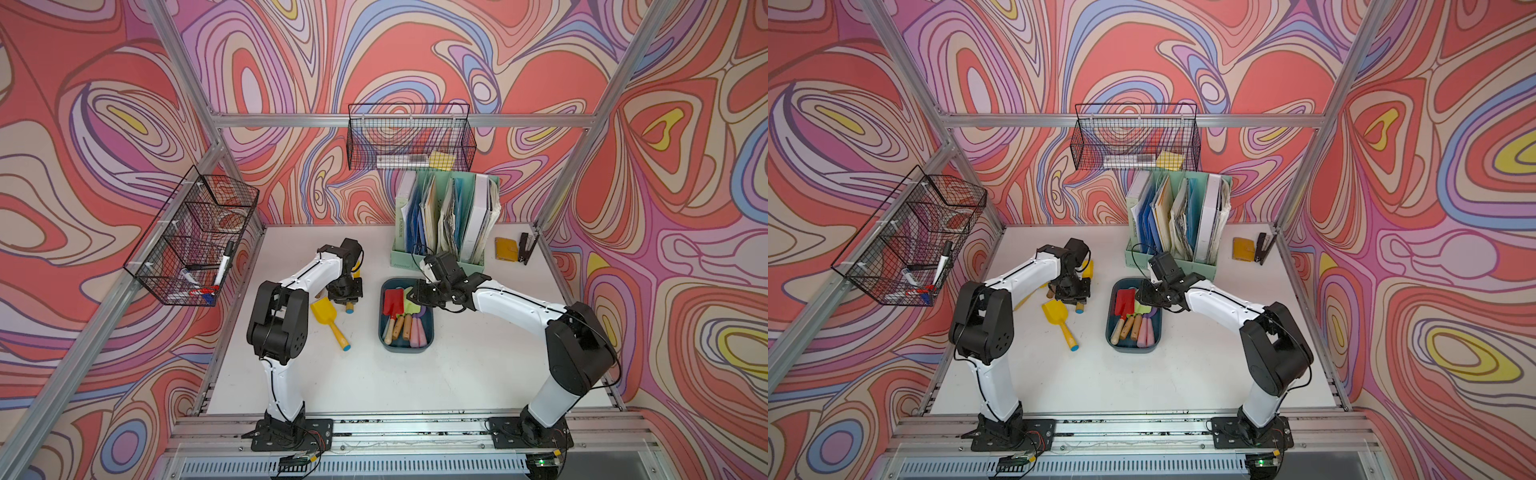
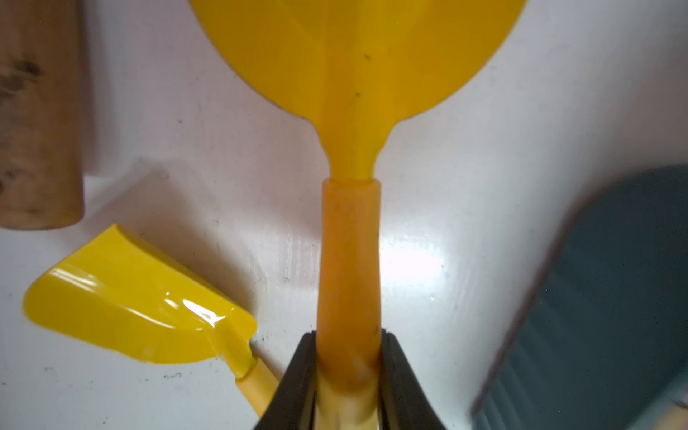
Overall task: Put the shovel into the storage box
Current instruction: Pick up the shovel from the center of the board, then place the shovel in the storage box.
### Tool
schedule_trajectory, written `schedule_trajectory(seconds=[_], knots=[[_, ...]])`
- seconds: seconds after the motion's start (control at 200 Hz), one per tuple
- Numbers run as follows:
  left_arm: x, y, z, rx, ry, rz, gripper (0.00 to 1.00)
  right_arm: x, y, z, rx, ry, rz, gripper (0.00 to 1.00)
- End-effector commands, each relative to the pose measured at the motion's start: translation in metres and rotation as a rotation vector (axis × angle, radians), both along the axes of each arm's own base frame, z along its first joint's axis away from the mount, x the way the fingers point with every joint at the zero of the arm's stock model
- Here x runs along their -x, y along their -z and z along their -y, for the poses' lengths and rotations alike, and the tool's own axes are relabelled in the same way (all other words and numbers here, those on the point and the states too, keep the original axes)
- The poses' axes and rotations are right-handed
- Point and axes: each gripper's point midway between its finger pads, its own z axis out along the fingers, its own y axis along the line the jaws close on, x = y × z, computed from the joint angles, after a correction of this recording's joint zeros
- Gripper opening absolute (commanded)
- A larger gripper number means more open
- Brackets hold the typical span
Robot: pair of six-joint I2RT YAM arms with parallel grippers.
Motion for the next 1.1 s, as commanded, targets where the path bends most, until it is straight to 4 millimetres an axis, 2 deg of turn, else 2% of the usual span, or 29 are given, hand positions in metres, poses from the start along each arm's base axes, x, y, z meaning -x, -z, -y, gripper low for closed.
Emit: schedule_trajectory(seconds=[0.0,0.19,0.401,0.601,0.801,1.097], knots=[[0.016,-0.037,0.022,0.087,0.04,0.037,0.08,0.0,-0.016,-0.003,-0.046,-0.006,0.032,0.23],[0.042,-0.063,0.059,0.178,0.129,0.047,0.08,0.0,-0.028,-0.013,-0.109,-0.025,0.042,0.24],[0.069,-0.067,0.093,0.255,0.18,0.018,0.08,-0.004,-0.046,-0.023,-0.178,-0.031,0.066,0.25],[0.078,-0.06,0.106,0.257,0.183,0.001,0.08,-0.012,-0.057,-0.024,-0.193,-0.004,0.092,0.25],[0.085,-0.056,0.116,0.265,0.192,-0.008,0.07,-0.018,-0.056,-0.022,-0.194,0.041,0.092,0.24],[0.089,-0.055,0.121,0.262,0.198,-0.016,0.07,-0.022,-0.052,-0.024,-0.188,0.061,0.085,0.24]])
